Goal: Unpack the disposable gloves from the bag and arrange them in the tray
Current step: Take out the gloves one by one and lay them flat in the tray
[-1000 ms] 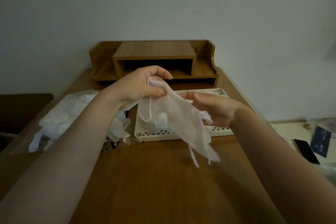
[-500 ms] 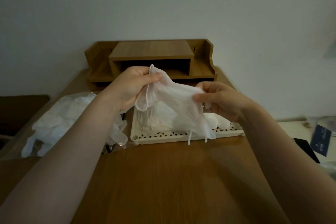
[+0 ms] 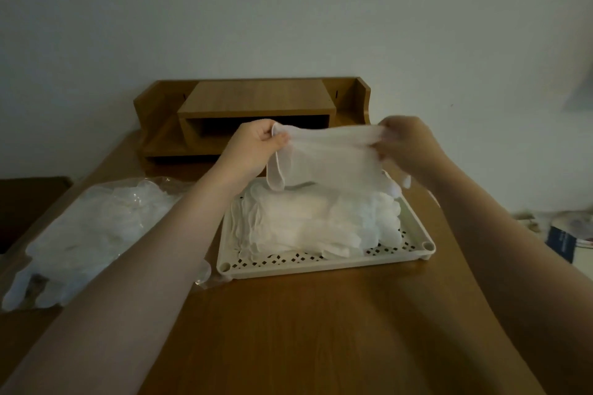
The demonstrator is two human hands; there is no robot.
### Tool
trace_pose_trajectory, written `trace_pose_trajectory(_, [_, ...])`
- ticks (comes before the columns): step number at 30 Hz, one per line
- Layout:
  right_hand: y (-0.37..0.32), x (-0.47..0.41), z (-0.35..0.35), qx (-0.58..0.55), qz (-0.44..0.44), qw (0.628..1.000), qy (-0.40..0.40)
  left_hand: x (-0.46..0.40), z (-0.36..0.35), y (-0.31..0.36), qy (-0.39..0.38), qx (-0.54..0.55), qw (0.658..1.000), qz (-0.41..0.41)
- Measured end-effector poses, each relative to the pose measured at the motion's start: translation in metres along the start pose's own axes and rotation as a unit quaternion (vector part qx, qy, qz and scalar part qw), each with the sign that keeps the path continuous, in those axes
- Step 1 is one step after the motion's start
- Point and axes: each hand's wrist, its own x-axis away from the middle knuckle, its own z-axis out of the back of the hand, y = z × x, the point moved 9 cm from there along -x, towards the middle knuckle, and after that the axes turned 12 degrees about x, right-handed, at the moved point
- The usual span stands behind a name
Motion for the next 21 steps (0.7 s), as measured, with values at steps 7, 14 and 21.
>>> trace_pose_trajectory(7, [-0.016,0.021,-0.017,0.127,0.213,0.968,0.027,0.01,-0.014,-0.009,-0.088,-0.183,0.977,-0.069])
trace_pose_trajectory(14, [-0.008,0.072,-0.094,0.213,0.241,0.917,-0.234,0.043,-0.01,-0.053,-0.18,-0.309,0.934,-0.003])
trace_pose_trajectory(21, [-0.001,0.09,-0.09,0.198,0.1,0.924,-0.31,0.059,-0.012,-0.074,-0.224,-0.455,0.862,0.014])
